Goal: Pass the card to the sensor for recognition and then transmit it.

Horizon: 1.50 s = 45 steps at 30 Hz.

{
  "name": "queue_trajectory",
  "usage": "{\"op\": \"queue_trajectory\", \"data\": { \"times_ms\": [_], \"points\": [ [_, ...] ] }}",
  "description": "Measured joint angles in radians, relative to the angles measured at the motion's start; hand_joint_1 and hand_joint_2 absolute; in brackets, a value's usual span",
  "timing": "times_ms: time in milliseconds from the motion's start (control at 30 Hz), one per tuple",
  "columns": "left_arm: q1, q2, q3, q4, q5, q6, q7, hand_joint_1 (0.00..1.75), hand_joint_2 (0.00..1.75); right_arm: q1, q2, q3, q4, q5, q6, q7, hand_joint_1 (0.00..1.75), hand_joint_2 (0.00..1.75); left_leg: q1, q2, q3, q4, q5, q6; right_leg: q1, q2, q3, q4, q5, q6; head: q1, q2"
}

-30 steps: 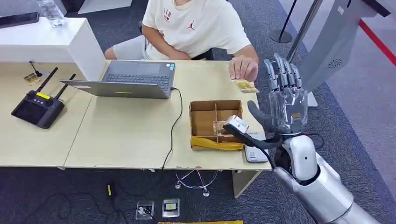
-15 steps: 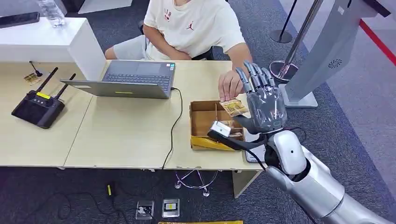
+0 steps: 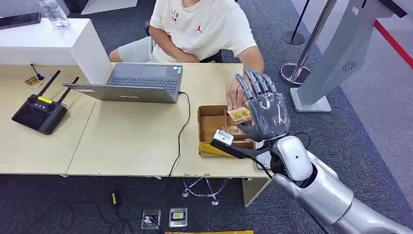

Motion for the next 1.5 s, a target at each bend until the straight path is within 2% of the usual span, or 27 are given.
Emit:
{"op": "queue_trajectory", "data": {
  "times_ms": [100,133,167,200,733,1500],
  "points": [
    [0.000,0.000,0.000,0.000,0.000,0.000,0.000,0.00,0.00,-0.004,0.003,0.013,0.017,-0.022,0.003,0.000,0.00,1.75,0.000,0.000,0.000,0.000,0.000,0.000,0.000,0.000,0.000,0.000,0.000,0.000,0.000,0.000],
    [0.000,0.000,0.000,0.000,0.000,0.000,0.000,0.00,0.00,-0.005,0.005,0.019,0.023,-0.029,0.002,0.000,1.55,1.75,0.000,0.000,0.000,0.000,0.000,0.000,0.000,0.000,0.000,0.000,0.000,0.000,0.000,0.000],
    [0.000,0.000,0.000,0.000,0.002,0.000,0.000,0.00,0.00,-0.006,0.007,0.023,0.029,-0.034,0.001,-0.001,1.69,1.75,0.000,0.000,0.000,0.000,0.000,0.000,0.000,0.000,0.000,0.000,0.000,0.000,0.000,0.000],
    [0.001,0.001,0.000,0.000,0.002,0.000,0.000,0.00,0.00,-0.007,0.010,0.028,0.035,-0.039,0.000,-0.002,1.75,1.75,0.000,0.000,0.000,0.000,0.000,0.000,0.000,0.000,0.000,0.000,0.000,0.000,0.000,0.000],
    [0.002,0.002,0.000,0.000,0.000,0.000,0.000,0.00,0.00,-0.027,0.018,0.082,0.085,-0.090,0.002,-0.008,1.75,1.75,0.000,0.000,0.000,0.000,0.000,0.000,0.000,0.000,0.000,0.000,0.000,0.000,0.000,0.000],
    [0.002,0.002,0.001,0.000,0.000,0.000,0.000,0.00,0.00,-0.025,0.013,0.083,0.116,-0.103,-0.009,-0.007,1.75,1.75,0.000,0.000,0.001,0.000,0.000,0.000,0.000,0.001,0.000,0.000,0.000,0.000,0.000,0.000]
  ]
}}
